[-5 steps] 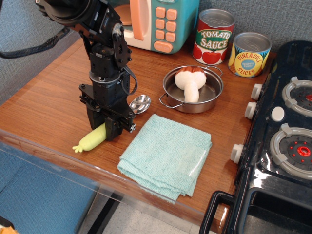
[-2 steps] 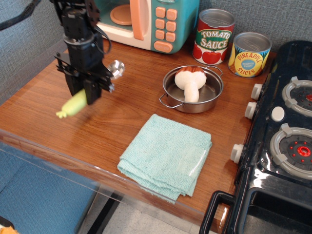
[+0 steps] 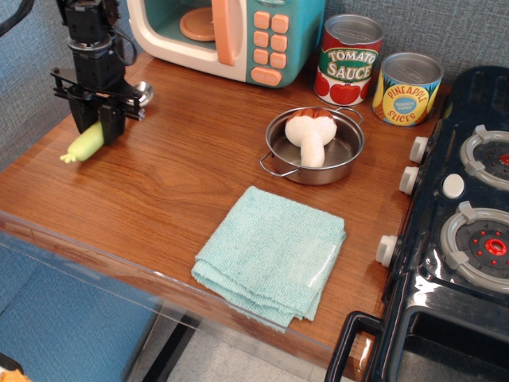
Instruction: Move the spoon in front of the left edge of the microwave
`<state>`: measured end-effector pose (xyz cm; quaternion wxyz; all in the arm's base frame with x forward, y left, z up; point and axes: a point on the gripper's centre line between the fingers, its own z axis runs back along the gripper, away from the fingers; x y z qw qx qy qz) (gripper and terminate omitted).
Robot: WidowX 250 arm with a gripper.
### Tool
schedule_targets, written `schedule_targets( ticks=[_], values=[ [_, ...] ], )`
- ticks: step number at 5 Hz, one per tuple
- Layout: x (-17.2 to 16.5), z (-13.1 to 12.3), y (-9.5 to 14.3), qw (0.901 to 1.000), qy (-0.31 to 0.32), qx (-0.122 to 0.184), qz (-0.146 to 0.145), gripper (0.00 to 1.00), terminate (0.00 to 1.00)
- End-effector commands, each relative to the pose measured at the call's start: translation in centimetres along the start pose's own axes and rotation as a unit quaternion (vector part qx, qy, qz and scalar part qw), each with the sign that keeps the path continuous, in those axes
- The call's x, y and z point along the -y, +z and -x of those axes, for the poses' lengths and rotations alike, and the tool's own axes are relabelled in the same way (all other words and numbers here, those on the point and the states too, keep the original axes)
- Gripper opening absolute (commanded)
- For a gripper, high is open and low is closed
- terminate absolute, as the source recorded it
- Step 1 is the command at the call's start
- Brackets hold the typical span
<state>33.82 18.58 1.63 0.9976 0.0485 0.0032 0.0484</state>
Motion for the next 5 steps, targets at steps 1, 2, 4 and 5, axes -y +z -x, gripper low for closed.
schedule_targets(
  ticks=[1,2,4,5],
  values=[
    [-2.8,-2.0,1.4,0.9993,-0.008,0.025,-0.027,0.00,0.00],
    [-1.8,-2.4,1.5,0.9978,-0.052,0.040,-0.013,0.00,0.00],
    [-0.7,-2.6,2.9,0.9952,-0.085,0.049,0.001,1.00,0.00],
    [-0.6,-2.4,4.4,0.9951,-0.086,0.048,0.008,1.00,0.00]
  ],
)
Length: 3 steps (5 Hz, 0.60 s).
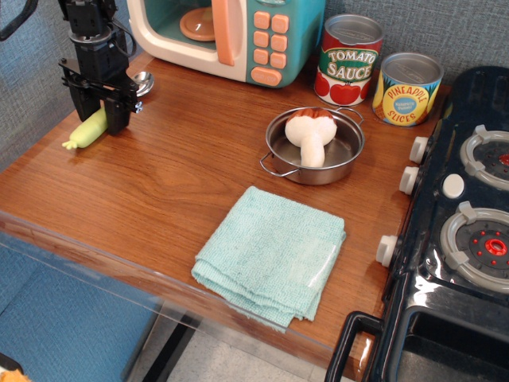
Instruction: Move the spoon in front of the left edge of the microwave
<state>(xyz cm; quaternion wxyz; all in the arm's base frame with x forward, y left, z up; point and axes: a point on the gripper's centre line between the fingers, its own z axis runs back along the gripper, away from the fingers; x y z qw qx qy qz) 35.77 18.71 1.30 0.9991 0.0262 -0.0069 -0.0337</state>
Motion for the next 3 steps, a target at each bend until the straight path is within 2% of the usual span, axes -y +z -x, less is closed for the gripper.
schedule_targets(
  ticks=[1,2,3],
  values=[
    [-0.2,-0.1,7.0,0.9985,-0.005,0.050,-0.023,1.00,0.00],
    [0.2,0.4,9.0,0.9978,-0.006,0.060,-0.028,1.00,0.00],
    [0.6,0.7,9.1,0.9978,-0.009,0.059,-0.029,1.00,0.00]
  ],
)
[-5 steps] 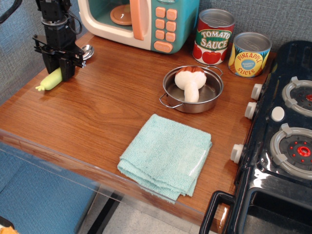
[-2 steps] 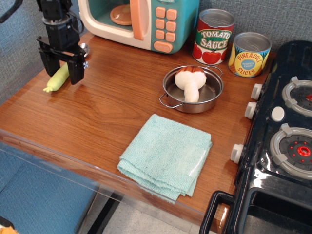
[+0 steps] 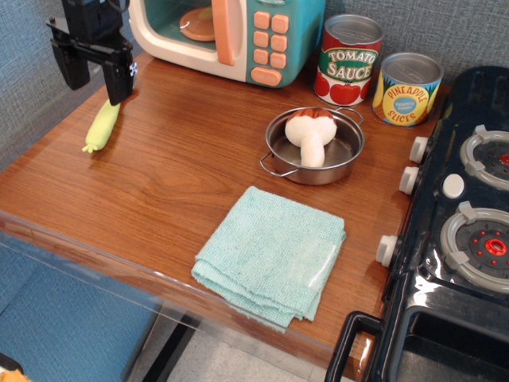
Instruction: Move the spoon in front of the left edge of the microwave
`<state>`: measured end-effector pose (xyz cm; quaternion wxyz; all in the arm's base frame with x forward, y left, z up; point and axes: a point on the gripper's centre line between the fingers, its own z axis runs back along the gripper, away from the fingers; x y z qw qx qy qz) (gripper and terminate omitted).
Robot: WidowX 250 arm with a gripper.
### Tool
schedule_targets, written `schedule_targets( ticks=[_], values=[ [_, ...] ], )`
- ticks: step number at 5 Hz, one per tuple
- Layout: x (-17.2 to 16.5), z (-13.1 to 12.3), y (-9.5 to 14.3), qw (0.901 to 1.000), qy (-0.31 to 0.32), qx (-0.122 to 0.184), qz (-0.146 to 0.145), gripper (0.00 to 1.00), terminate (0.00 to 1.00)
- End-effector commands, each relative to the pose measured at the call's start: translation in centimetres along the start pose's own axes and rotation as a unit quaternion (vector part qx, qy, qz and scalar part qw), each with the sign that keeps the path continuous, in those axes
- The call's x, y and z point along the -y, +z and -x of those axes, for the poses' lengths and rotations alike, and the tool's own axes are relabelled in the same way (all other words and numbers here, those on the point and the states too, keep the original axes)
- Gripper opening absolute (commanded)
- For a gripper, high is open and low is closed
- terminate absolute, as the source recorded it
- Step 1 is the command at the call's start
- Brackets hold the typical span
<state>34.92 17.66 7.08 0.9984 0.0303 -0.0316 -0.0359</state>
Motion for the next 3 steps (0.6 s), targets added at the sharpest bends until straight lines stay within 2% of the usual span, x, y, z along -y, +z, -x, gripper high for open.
schedule_targets(
  ticks=[1,2,3],
  values=[
    [0.54,0.29,3.07,0.9980,-0.002,0.039,-0.050,1.00,0.00],
    [0.54,0.29,3.07,0.9980,-0.002,0.039,-0.050,1.00,0.00],
    [0.54,0.29,3.07,0.9980,-0.002,0.039,-0.050,1.00,1.00]
  ],
)
